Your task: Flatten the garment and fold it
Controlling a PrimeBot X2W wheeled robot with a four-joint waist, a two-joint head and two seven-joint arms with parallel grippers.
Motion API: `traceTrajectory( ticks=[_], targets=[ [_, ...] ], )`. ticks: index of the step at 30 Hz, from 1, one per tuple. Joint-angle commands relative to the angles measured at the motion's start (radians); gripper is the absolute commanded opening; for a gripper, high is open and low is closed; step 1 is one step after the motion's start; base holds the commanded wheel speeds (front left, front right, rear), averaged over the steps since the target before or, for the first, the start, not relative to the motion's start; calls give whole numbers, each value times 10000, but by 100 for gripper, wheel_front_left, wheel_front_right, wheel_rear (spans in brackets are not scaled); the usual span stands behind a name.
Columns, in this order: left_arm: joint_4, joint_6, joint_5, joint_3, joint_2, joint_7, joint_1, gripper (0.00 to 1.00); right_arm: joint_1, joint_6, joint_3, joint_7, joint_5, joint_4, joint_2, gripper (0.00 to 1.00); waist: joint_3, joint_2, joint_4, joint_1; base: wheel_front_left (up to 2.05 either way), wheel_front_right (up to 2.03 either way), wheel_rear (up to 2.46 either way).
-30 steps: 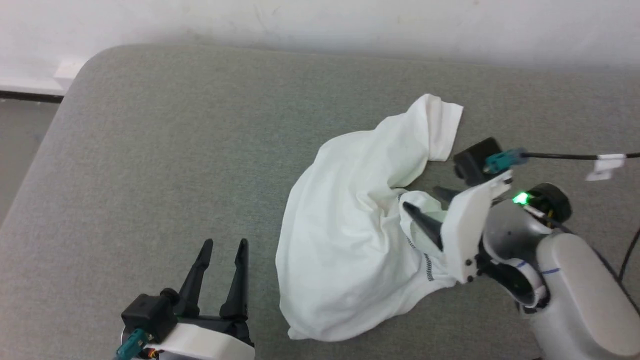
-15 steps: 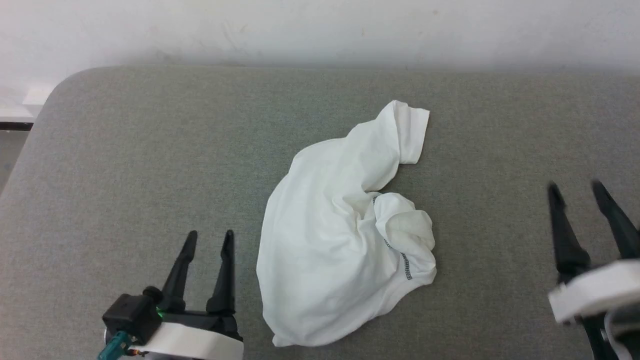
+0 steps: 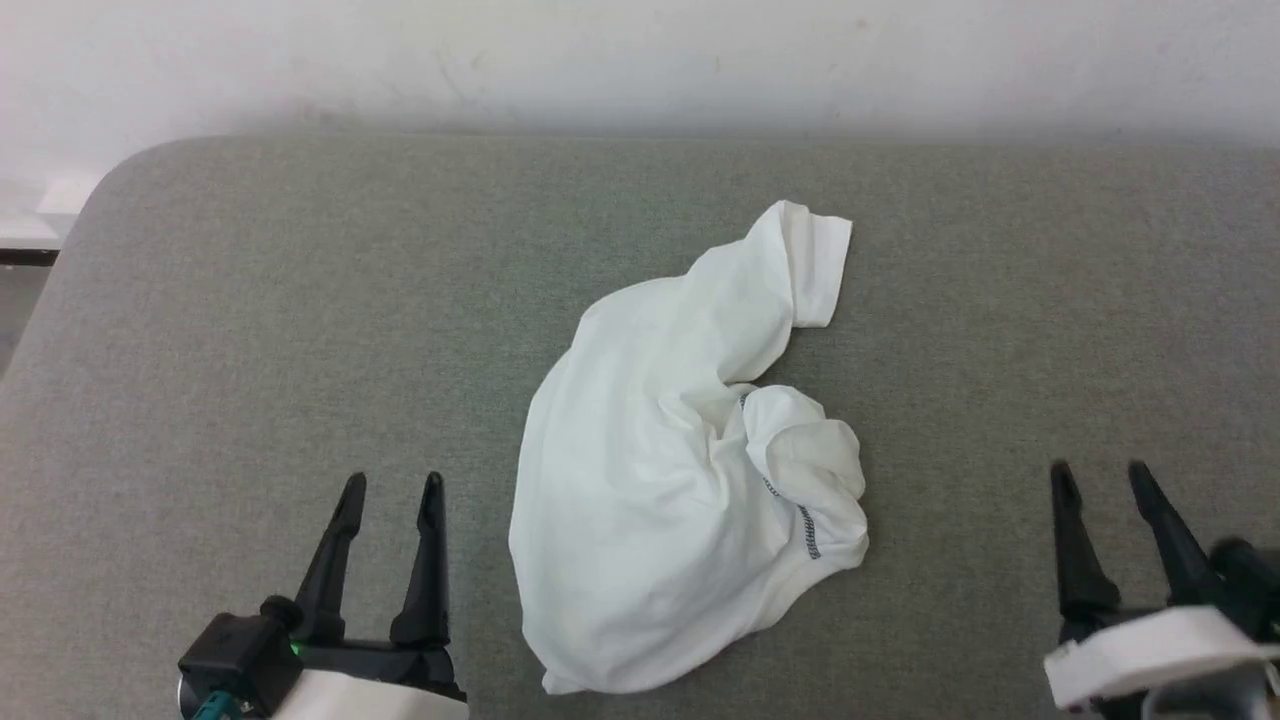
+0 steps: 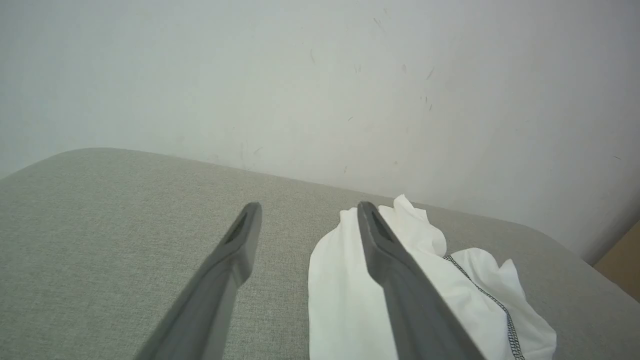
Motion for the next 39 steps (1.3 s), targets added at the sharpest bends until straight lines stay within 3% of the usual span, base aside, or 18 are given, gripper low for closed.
traceTrajectory(
  ticks=[1, 7, 12, 17, 22, 23, 25, 29, 33, 39],
  targets=[
    [-13, -18, 45, -28, -12, -49, 19, 100, -475, -9, 200, 268, -213, -18, 22, 100, 36, -1, 86, 1, 0, 0, 0],
    [141, -30, -132, -278, -12, -49, -170, 100, -1394, -9, 1743, 2986, -939, 144, 13, 100, 239, -1, 534, 1, 0, 0, 0],
    [311, -36, -304, -432, -12, -49, -329, 100, -1902, -9, 2583, 4866, -837, 489, -548, 100, 425, -1, 1003, 1, 0, 0, 0],
    [419, -33, -411, -515, -12, -49, -409, 100, -2348, -9, 2991, 5614, -829, 1366, -890, 100, 532, -1, 1386, 1, 0, 0, 0],
    [490, -36, -407, -529, -12, -49, -471, 100, -3112, -9, 3463, 5309, -986, 2478, -1197, 100, 594, -1, 1471, 1, 0, 0, 0],
    [506, -37, -399, -540, -13, -49, -487, 100, -3278, -9, 3469, 5166, -1016, 2721, -1235, 58, 594, -1, 1472, 1, 0, 0, 0],
    [535, -40, -374, -583, -13, -49, -522, 100, -3578, -9, 3476, 4880, -1082, 3128, -1255, 2, 582, -1, 1480, 1, 0, 0, 0],
    [503, -16, -378, -501, -13, -49, -492, 100, -4180, -9, 3177, 4265, -1020, 3255, -1071, 0, 480, -1, 1310, 1, 0, 0, 0],
    [449, 4, -328, -323, -13, -49, -339, 100, -4984, -9, 2666, 3855, -1057, 2589, -1165, 0, 360, -1, 890, 1, 0, 0, 0],
    [441, -5, -353, -329, -13, -49, -347, 100, -4746, -9, -53, 3682, -1424, 869, -1020, 0, 342, -1, 490, 1, 0, 0, 0]
  ],
)
